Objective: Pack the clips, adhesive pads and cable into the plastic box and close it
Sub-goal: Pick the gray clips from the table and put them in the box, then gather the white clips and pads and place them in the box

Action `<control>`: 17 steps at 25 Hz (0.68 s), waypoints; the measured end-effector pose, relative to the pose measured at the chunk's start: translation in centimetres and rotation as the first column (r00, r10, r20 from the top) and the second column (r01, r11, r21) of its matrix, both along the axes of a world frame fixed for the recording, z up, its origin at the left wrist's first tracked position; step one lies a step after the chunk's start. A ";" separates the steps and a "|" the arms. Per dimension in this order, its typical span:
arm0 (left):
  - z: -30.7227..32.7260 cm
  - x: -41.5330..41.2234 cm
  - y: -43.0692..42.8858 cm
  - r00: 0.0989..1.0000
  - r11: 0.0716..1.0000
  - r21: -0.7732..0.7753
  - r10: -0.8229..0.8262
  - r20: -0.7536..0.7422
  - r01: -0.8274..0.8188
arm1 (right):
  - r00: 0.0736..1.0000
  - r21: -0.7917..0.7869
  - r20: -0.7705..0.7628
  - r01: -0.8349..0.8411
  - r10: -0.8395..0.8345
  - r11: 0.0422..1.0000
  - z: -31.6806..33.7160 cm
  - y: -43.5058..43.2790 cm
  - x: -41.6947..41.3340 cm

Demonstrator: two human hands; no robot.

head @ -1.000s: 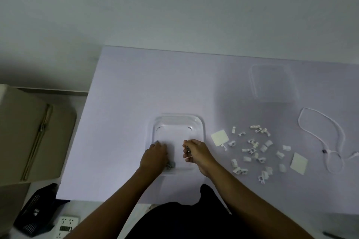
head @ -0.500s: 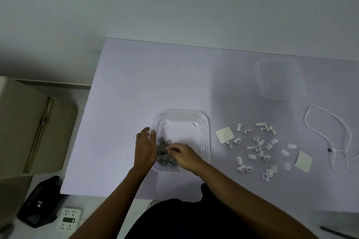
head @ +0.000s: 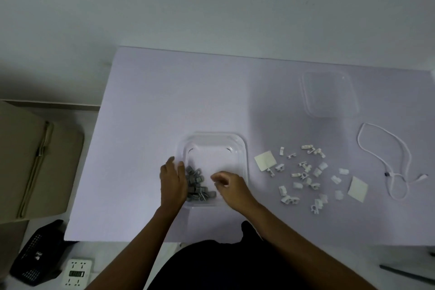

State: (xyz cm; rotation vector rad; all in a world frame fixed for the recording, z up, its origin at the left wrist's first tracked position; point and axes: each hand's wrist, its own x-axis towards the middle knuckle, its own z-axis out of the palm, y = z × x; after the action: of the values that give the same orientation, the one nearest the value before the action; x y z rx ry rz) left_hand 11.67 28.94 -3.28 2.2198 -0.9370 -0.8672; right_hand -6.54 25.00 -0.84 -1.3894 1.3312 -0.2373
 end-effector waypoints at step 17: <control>0.1 -23.8 -5.1 0.496 0.486 -0.099 -0.850 0.176 0.868 | 0.851 -0.274 -0.467 0.120 -0.241 0.954 -5.0 2.8 -23.2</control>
State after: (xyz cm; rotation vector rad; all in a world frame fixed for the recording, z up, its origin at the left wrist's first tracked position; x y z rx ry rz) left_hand -12.13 23.85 -3.23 1.5361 -2.1957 -1.0081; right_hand -29.70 27.80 -5.89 -1.5892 1.9214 -0.1726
